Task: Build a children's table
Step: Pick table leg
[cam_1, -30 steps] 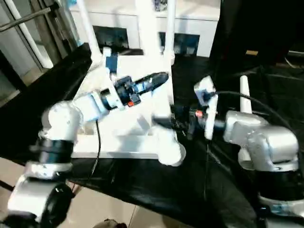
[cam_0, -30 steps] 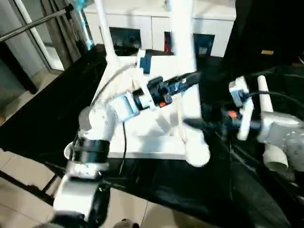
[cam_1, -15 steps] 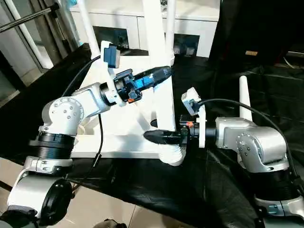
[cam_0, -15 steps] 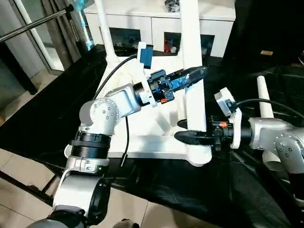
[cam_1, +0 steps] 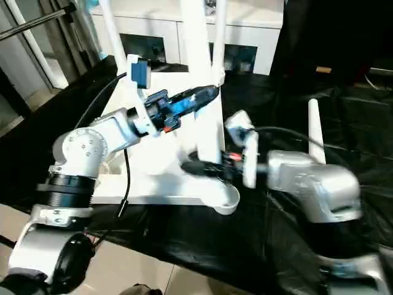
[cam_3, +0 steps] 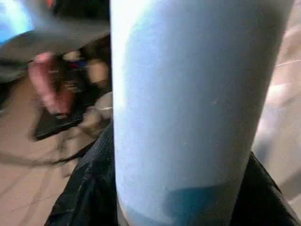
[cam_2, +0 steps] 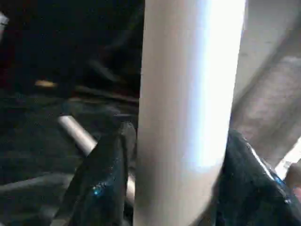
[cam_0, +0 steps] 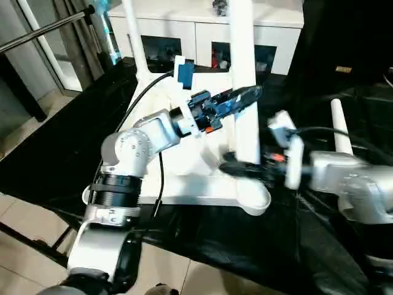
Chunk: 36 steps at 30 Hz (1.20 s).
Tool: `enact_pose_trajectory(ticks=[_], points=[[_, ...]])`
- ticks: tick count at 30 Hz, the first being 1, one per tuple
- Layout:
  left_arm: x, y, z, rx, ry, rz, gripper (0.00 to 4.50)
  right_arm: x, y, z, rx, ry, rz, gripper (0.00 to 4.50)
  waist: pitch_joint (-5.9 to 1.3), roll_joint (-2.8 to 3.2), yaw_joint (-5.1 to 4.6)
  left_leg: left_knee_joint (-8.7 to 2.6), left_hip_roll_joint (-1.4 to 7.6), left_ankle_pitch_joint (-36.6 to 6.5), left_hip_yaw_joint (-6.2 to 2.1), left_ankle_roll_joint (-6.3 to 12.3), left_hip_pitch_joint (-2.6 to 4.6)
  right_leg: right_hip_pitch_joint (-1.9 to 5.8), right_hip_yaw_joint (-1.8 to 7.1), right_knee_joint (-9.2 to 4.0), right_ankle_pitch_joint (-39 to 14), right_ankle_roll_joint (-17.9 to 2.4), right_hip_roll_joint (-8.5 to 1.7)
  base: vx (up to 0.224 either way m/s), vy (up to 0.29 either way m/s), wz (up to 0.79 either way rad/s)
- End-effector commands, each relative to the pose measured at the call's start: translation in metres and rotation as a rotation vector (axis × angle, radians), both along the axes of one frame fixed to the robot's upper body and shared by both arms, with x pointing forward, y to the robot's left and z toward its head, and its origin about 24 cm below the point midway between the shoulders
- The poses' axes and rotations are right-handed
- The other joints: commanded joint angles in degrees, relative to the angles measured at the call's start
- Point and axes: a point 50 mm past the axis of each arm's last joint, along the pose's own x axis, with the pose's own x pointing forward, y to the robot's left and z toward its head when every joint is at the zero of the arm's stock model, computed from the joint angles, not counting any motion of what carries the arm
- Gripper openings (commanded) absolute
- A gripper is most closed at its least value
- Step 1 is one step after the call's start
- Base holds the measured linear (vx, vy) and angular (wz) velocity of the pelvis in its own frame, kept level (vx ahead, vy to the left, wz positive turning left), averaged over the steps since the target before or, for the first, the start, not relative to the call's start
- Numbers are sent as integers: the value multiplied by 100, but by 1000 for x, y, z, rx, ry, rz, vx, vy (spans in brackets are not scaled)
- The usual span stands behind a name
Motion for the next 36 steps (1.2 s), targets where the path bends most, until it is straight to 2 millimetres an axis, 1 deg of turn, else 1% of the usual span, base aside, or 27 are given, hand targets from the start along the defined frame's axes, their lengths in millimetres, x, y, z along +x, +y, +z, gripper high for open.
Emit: enact_pose_trajectory(ticks=[1,2,5,7,8,9,10,12,13,14,16,17,18,19,21,22,25,26,27,28,29,30,31,33,34,35,36], points=[[8,5,-9,119,36,147,285,4,1,7,-5,-53,-38,193,-447,-143,-32,-358,245,-605,-125,170,153,290,210,-414,-1008,-1168,-266,0,0,0],[9,3,-12,138,57,188,291,5,3,7,-7,-63,-60,193,-453,-153,-30,-360,236,-600,-129,170,139,309,206,-406,-995,-1149,-267,0,0,0],[9,-3,-18,128,116,287,291,9,13,7,-19,-98,-112,192,-457,-181,-35,-348,230,-530,-121,207,120,317,205,-409,-908,-1146,-272,0,0,0],[11,-4,-19,121,132,340,291,9,17,8,-20,-107,-119,192,-460,-177,-33,-343,227,-444,-128,283,99,319,203,-402,-836,-1137,-269,0,0,0],[14,-2,-19,107,152,406,274,8,21,9,-21,-117,-124,192,-463,-168,-25,-343,222,-449,-130,285,107,318,196,-401,-856,-1124,-264,0,0,0],[16,0,-19,96,164,448,274,8,24,9,-24,-123,-124,192,-454,-168,-36,-345,220,-503,-125,281,111,304,199,-416,-936,-1105,-262,0,0,0],[20,3,-18,74,172,491,264,6,27,9,-29,-131,-116,192,-445,-164,-38,-351,215,-586,-130,256,108,305,192,-440,-1082,-1073,-265,0,0,0],[21,6,-17,65,175,509,255,5,29,9,-30,-134,-109,192,-441,-172,-38,-361,218,-661,-130,211,119,298,196,-455,-1204,-994,-258,0,0,0],[22,6,-17,66,178,513,249,5,30,8,-28,-133,-110,192,-446,-158,-30,-366,226,-662,-134,185,125,293,197,-445,-1189,-971,-256,0,0,0],[21,7,-18,64,185,511,249,5,31,8,-25,-130,-110,192,-446,-158,-30,-366,226,-662,-134,185,125,293,197,-445,-1189,-971,-256,0,0,0],[20,7,-18,48,194,498,227,4,33,8,-17,-125,-104,192,-446,-189,-29,-369,226,-635,-130,189,119,292,203,-434,-1098,-982,-262,0,0,0],[20,7,-18,48,194,498,221,4,33,8,-17,-125,-104,192,-446,-189,-29,-369,226,-635,-130,189,119,292,203,-434,-1098,-982,-262,0,0,0],[19,7,-18,44,194,495,219,4,33,8,-17,-126,-102,192,-446,-175,-22,-365,226,-603,-130,201,118,291,203,-424,-1048,-1002,-265,0,0,0],[19,7,-17,24,199,485,216,4,34,9,-26,-136,-87,192,-448,-218,-18,-362,224,-560,-126,222,113,298,207,-414,-1007,-1009,-265,0,0,0],[18,8,-17,17,200,485,199,4,34,10,-36,-146,-78,191,-446,-194,-13,-358,225,-541,-126,228,114,294,206,-410,-1006,-1029,-269,0,0,0],[18,8,-17,17,199,486,193,4,34,10,-40,-149,-76,191,-443,-194,-18,-360,226,-549,-127,224,115,296,205,-412,-998,-1025,-267,0,0,0],[19,8,-17,27,188,472,192,6,32,10,-53,-155,-71,191,-437,-184,-22,-367,227,-633,-128,196,122,291,206,-426,-1084,-996,-265,0,0,0],[18,8,-17,31,186,448,190,6,31,10,-50,-156,-56,247,-435,-189,-25,-369,227,-646,-128,186,121,290,207,-429,-1093,-990,-263,0,0,0],[18,8,-17,31,186,448,190,6,31,10,-50,-156,-56,261,-437,-177,-23,-369,227,-660,-127,173,122,294,209,-430,-1078,-984,-264,0,0,0],[18,8,-17,30,188,439,190,5,30,10,-53,-155,-46,264,-435,-186,-23,-362,221,-684,-126,182,109,305,207,-426,-1042,-971,-264,0,0,0],[18,8,-17,34,178,415,189,5,26,11,-52,-144,-31,264,-438,-156,-15,-358,217,-679,-130,179,117,305,205,-422,-1018,-961,-262,0,0,0],[18,8,-17,34,177,412,185,5,26,11,-52,-143,-29,289,-440,-176,-28,-366,217,-665,-139,205,110,324,199,-422,-990,-952,-261,0,0,0],[17,7,-15,31,155,377,184,5,21,13,-34,-135,-17,302,-439,-174,-32,-366,218,-680,-139,219,117,312,197,-432,-1026,-948,-260,0,0,0],[10,3,-10,32,84,253,184,-1,11,21,38,-111,60,307,-443,-162,-21,-361,226,-689,-133,247,130,302,203,-432,-1040,-1010,-267,0,0,0],[9,2,-9,35,70,230,184,-2,9,22,51,-108,76,320,-443,-169,-13,-362,219,-685,-129,274,129,310,202,-434,-1037,-1033,-264,0,0,0],[5,0,-8,45,29,141,184,-5,3,27,85,-95,129,334,-450,-157,9,-356,240,-639,-132,308,140,298,209,-408,-922,-1099,-264,0,0,0],[4,0,-7,49,18,113,184,-6,1,28,92,-91,144,334,-454,-155,29,-354,247,-606,-133,338,142,301,206,-388,-845,-1157,-268,0,0,0]])
